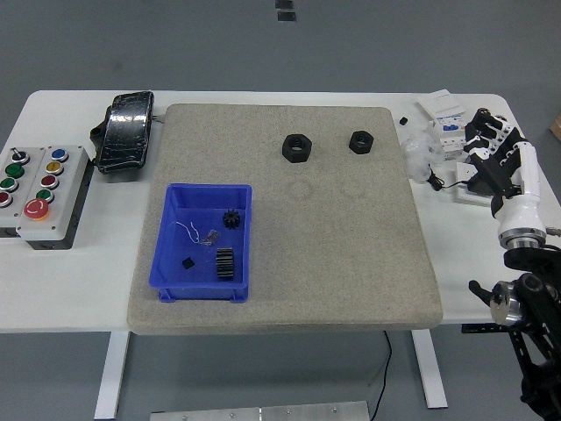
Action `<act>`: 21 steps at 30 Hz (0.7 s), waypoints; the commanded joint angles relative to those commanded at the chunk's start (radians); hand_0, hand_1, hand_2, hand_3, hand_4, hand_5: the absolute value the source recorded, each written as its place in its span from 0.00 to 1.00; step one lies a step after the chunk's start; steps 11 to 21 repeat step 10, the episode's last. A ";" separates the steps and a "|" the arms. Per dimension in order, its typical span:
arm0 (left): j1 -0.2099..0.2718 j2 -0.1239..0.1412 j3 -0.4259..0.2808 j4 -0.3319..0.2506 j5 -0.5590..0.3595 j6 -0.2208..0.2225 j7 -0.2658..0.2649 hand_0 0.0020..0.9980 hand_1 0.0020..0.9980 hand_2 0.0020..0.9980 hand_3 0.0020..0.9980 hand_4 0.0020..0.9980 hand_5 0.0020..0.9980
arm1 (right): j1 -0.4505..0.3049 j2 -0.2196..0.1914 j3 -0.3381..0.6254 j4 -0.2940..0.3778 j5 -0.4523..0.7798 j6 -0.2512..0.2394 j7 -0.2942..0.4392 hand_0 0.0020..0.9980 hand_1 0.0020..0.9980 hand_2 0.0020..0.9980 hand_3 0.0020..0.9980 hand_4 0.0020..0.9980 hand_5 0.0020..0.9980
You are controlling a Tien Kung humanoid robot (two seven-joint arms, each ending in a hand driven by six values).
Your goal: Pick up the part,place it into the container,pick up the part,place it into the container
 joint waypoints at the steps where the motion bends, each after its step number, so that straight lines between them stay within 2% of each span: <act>1: 0.000 0.001 0.000 0.000 -0.001 0.001 0.000 0.66 0.61 0.57 0.63 0.65 0.47 | 0.001 0.001 -0.003 -0.001 0.004 0.002 0.001 0.62 0.66 0.69 0.67 0.78 0.35; 9: -0.006 0.000 0.005 0.000 -0.008 0.001 0.003 0.66 0.61 0.57 0.63 0.65 0.46 | 0.019 0.020 -0.040 -0.026 0.130 0.059 0.042 0.61 0.66 0.69 0.67 0.79 0.38; 21: -0.008 0.001 0.008 0.000 -0.001 -0.002 0.003 0.66 0.61 0.57 0.63 0.65 0.46 | 0.021 0.020 -0.044 -0.026 0.136 0.060 0.045 0.61 0.66 0.69 0.67 0.79 0.38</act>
